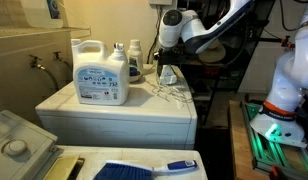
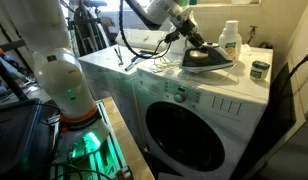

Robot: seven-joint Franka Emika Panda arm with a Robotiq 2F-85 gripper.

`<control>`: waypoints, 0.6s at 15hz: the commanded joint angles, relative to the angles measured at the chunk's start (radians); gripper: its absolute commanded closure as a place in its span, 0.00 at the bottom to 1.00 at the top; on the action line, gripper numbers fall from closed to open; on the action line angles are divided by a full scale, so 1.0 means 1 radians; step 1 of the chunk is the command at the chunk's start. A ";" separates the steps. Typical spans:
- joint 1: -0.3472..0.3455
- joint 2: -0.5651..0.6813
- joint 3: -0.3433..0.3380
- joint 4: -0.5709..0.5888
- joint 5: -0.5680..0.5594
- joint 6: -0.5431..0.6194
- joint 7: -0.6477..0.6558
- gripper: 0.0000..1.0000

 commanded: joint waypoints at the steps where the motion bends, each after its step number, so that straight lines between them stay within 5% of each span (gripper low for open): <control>1: 0.009 -0.011 -0.001 0.014 -0.098 -0.050 0.060 0.85; 7: 0.028 0.015 0.010 0.008 -0.298 -0.149 0.127 0.85; 8: 0.014 0.027 0.012 0.002 -0.226 -0.090 0.108 0.60; 9: 0.016 0.032 0.014 0.002 -0.242 -0.103 0.112 0.60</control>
